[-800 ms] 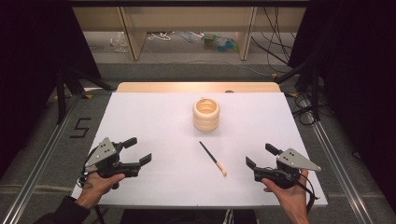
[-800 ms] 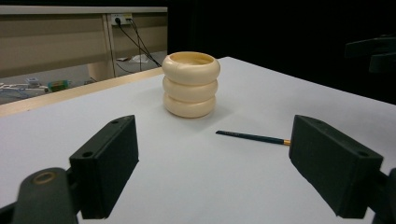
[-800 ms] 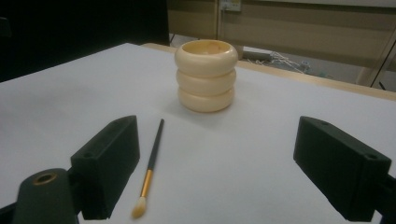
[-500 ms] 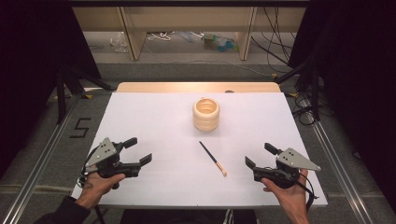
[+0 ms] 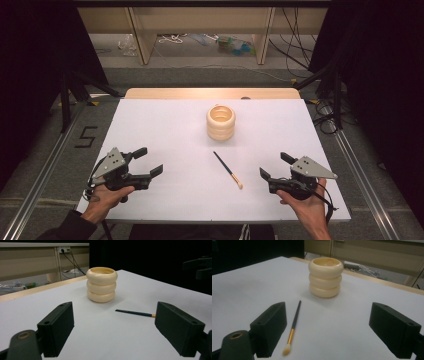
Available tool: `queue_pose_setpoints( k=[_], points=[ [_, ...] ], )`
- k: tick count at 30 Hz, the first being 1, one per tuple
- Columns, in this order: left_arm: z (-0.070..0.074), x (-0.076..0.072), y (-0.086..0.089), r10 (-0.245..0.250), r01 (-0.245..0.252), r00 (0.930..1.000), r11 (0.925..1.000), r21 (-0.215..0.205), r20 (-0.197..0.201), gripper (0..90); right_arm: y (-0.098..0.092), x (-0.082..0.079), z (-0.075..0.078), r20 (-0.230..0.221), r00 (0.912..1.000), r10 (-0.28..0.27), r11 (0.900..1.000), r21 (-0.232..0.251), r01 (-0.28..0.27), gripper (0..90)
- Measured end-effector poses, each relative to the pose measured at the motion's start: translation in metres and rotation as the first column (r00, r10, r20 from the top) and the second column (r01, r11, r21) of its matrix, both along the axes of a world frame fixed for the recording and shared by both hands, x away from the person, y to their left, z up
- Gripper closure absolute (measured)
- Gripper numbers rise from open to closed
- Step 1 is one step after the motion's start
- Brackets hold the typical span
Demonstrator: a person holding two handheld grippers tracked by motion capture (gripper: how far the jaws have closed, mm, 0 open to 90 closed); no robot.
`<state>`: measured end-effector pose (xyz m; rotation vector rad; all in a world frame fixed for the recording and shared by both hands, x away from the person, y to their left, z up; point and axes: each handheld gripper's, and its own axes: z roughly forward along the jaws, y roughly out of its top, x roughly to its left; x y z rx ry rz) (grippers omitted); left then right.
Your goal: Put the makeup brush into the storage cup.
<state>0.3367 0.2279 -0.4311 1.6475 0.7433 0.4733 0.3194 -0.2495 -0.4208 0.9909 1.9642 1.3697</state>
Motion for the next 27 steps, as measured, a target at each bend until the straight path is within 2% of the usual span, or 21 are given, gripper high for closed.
queue_pose_setpoints(
  k=[1,6,15,19,23,27],
  points=[
    [0.000,0.000,0.000,-0.006,0.005,1.0000,1.0000,0.002,0.002,15.3,-0.001,-0.001,0.002,-0.012,0.9999,-0.002,1.000,-0.021,0.002,15.6],
    [0.000,0.000,0.000,-0.006,0.006,1.0000,1.0000,0.002,0.003,15.3,0.001,0.000,0.003,-0.017,0.9999,-0.001,0.999,-0.035,0.001,15.7],
    [0.000,0.001,0.000,-0.006,0.006,1.0000,1.0000,0.001,0.002,15.3,0.003,0.001,0.002,-0.013,0.9999,0.004,0.999,-0.035,-0.004,15.7],
    [-0.001,0.001,0.000,-0.002,0.002,1.0000,1.0000,0.001,-0.001,15.3,0.006,0.003,0.003,-0.035,0.9991,0.024,0.999,-0.045,-0.025,15.7],
    [-0.001,0.001,0.000,-0.001,0.001,1.0000,1.0000,0.002,-0.005,15.3,0.012,0.007,0.006,-0.057,0.9975,0.042,0.995,-0.083,-0.046,15.8],
    [-0.001,0.001,0.000,0.002,-0.002,1.0000,1.0000,0.002,-0.006,15.4,0.018,0.012,0.007,-0.072,0.9961,0.050,0.993,-0.101,-0.058,15.8]
  ],
)
